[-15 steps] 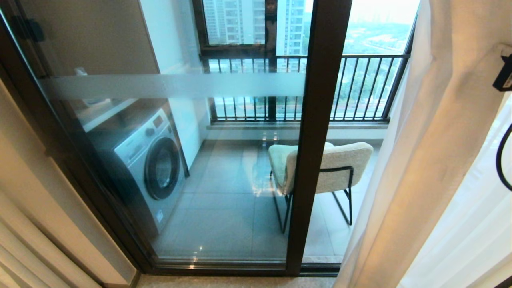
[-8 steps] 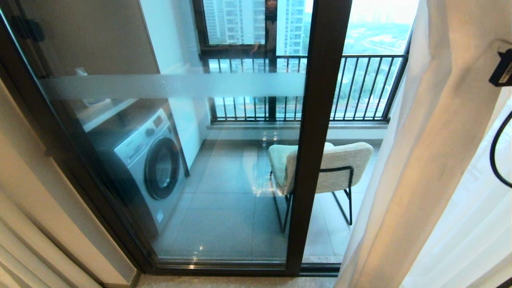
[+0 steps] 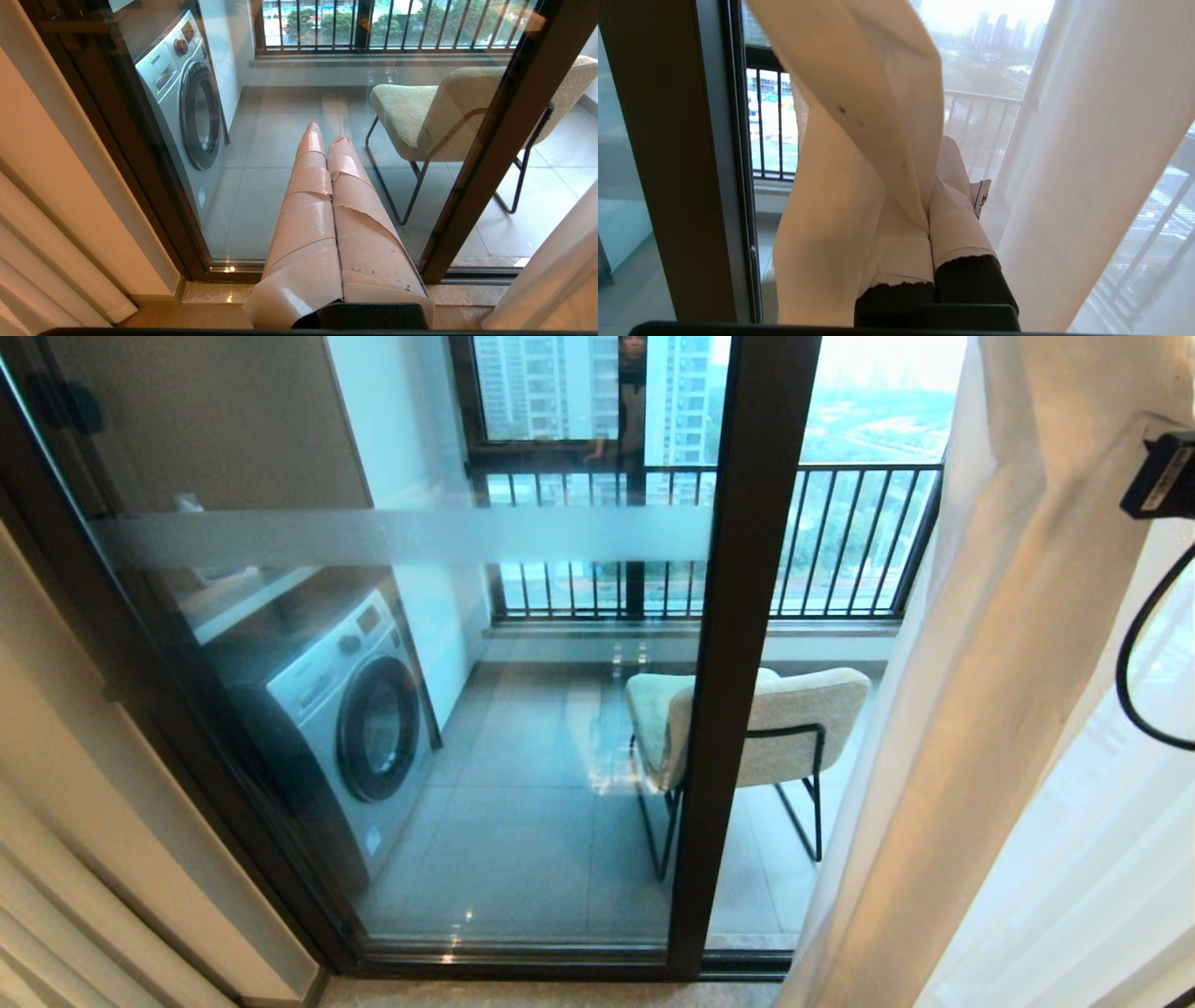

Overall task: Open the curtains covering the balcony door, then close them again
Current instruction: Pull the inner curtains open on both sides

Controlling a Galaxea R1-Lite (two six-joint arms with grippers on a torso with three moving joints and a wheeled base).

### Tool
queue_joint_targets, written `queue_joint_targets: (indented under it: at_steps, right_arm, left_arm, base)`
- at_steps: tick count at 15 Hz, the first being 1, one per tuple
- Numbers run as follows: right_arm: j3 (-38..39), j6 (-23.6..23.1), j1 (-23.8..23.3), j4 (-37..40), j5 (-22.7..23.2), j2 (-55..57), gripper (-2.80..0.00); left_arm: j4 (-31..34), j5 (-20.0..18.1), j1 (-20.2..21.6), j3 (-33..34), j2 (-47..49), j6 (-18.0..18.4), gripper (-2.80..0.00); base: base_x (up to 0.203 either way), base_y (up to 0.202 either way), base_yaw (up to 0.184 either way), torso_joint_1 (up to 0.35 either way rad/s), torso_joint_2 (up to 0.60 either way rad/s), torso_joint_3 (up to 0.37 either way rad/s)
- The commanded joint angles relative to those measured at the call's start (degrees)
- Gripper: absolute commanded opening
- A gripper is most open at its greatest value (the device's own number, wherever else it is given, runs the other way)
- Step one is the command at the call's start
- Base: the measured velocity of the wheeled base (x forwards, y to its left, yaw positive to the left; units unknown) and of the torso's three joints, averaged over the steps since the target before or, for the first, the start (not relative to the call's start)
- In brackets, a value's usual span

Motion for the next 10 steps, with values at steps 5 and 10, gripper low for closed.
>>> queue_joint_targets:
  at_steps: [5, 10]
  right_arm:
    - [-2.2, -0.1, 0.0, -1.4, 0.0, 3.4, -2.80]
    - [-2.2, -0.1, 0.0, -1.4, 0.0, 3.8, -2.80]
  left_arm:
    - [0.0, 0.0, 0.0, 0.0, 0.0, 0.0, -2.80]
    - [0.0, 0.0, 0.0, 0.0, 0.0, -0.2, -2.80]
  base:
    - [0.000, 0.000, 0.000, 0.000, 0.00, 0.000]
    - [0.000, 0.000, 0.000, 0.000, 0.00, 0.000]
